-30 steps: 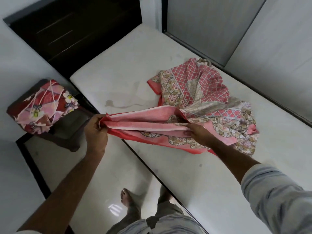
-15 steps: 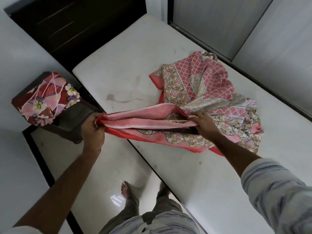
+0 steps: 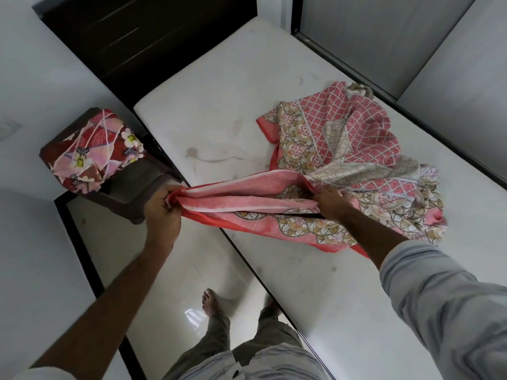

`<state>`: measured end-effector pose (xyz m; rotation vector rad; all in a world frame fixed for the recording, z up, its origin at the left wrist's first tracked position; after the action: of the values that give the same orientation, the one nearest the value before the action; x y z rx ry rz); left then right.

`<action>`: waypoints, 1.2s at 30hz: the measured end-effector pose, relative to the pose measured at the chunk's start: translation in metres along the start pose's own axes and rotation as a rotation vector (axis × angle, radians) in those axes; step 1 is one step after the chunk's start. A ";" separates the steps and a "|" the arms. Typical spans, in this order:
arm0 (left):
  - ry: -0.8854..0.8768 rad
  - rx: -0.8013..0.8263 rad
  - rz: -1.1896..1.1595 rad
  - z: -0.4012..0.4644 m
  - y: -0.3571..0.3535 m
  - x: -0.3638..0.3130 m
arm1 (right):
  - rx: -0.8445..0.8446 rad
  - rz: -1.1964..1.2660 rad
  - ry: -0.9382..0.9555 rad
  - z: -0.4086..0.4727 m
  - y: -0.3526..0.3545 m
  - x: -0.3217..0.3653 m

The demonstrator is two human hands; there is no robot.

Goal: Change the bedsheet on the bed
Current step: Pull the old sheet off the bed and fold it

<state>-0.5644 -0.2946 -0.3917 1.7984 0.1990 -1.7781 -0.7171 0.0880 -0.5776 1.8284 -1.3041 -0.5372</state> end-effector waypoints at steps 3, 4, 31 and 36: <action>-0.005 -0.016 0.021 0.002 0.002 -0.002 | -0.122 0.252 -0.051 -0.004 0.015 -0.010; -0.009 -0.011 0.038 0.004 0.001 -0.006 | -0.180 0.386 -0.073 -0.012 0.031 -0.014; -0.818 0.072 -0.868 0.090 0.031 -0.648 | -1.598 -0.359 -0.604 -0.764 0.617 0.077; -0.901 -0.005 -0.849 0.066 0.077 -0.678 | -1.527 -0.509 -0.669 -0.822 0.608 0.125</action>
<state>-0.6460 -0.1885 0.2806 0.7434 0.6431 -2.9635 -0.4239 0.1885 0.4049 0.5882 -0.3475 -1.8643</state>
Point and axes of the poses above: each hand's wrist, its own z-axis towards the middle knuckle, its own y-axis out of the back of the hand, x = y × z, the point moved 9 cm from there along z, towards the middle knuckle, and after that the axes turned 7 degrees about -z, right-handed, at the moved point
